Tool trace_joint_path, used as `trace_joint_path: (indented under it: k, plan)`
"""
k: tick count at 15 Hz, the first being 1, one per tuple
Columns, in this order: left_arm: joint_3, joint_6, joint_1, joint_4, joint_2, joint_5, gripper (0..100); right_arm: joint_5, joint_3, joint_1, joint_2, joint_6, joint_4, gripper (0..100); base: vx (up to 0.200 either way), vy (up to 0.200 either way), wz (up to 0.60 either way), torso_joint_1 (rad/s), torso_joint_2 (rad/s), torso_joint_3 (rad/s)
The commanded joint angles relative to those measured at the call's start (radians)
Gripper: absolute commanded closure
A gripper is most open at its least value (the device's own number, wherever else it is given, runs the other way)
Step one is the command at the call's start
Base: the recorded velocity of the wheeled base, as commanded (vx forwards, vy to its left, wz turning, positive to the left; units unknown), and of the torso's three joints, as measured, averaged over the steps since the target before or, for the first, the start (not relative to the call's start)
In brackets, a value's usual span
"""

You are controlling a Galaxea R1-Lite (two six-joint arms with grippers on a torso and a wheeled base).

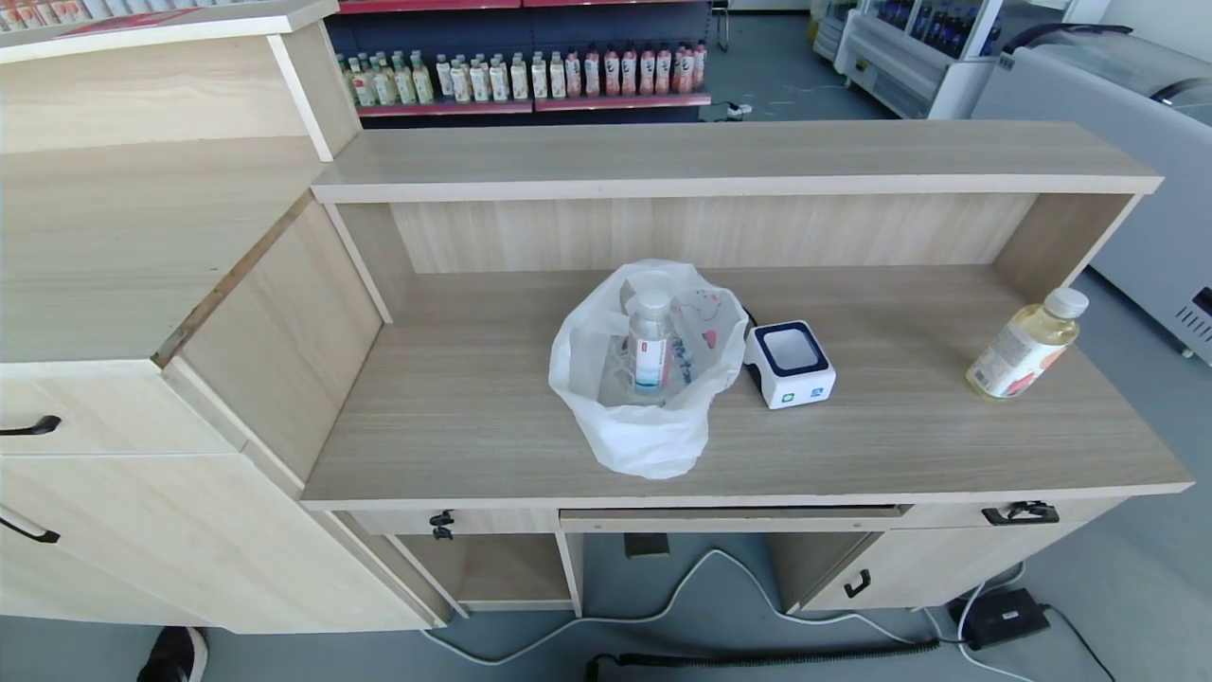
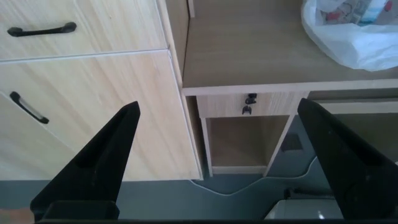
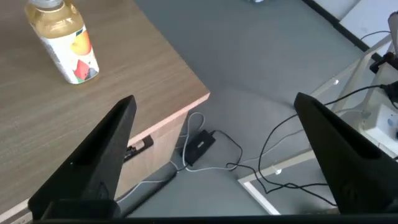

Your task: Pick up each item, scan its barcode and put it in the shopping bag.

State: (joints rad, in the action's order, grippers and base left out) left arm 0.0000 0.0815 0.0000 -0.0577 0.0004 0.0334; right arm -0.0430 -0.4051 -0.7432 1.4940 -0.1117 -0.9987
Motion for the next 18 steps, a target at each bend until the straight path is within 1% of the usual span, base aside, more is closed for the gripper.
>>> trace_joint_path:
  k: [1, 3, 5, 8, 10, 13, 18]
  plan:
    - [0.000, 0.000, 0.000, -0.001, 0.000, 0.000, 0, -0.002, -0.047, -0.021, 0.097, 0.004, -0.001, 0, 0.000, 0.000, 0.00, 0.000, 0.00, 0.000]
    - [0.000, 0.000, 0.000, -0.001, 0.000, 0.000, 0, -0.009, -0.133, -0.036, 0.189, 0.001, -0.001, 0, 0.000, 0.000, 0.00, 0.000, 0.00, 0.000]
    - [0.000, 0.000, 0.000, -0.001, 0.000, 0.000, 0, -0.009, -0.178, -0.039, 0.242, -0.002, 0.000, 0, 0.000, 0.000, 0.00, 0.000, 0.00, 0.000]
    - [0.000, 0.000, 0.000, -0.001, 0.000, 0.000, 0, -0.012, -0.181, -0.028, 0.262, -0.002, 0.034, 0, 0.000, 0.000, 0.00, 0.000, 0.00, 0.000]
    - [0.000, -0.002, 0.000, 0.001, 0.000, 0.000, 0, -0.011, -0.181, -0.008, 0.247, -0.003, 0.034, 0, 0.000, 0.000, 0.00, 0.000, 0.00, 0.000]
    - [0.000, 0.000, 0.000, 0.001, 0.000, 0.002, 0, -0.011, -0.181, -0.012, 0.239, -0.003, 0.034, 0, 0.000, 0.000, 0.00, 0.000, 0.00, 0.000]
    - [0.000, 0.001, 0.000, -0.001, 0.000, 0.003, 0, -0.028, -0.196, -0.010, 0.262, -0.014, 0.023, 0, 0.000, -0.200, 0.00, 0.004, 0.00, 0.000]
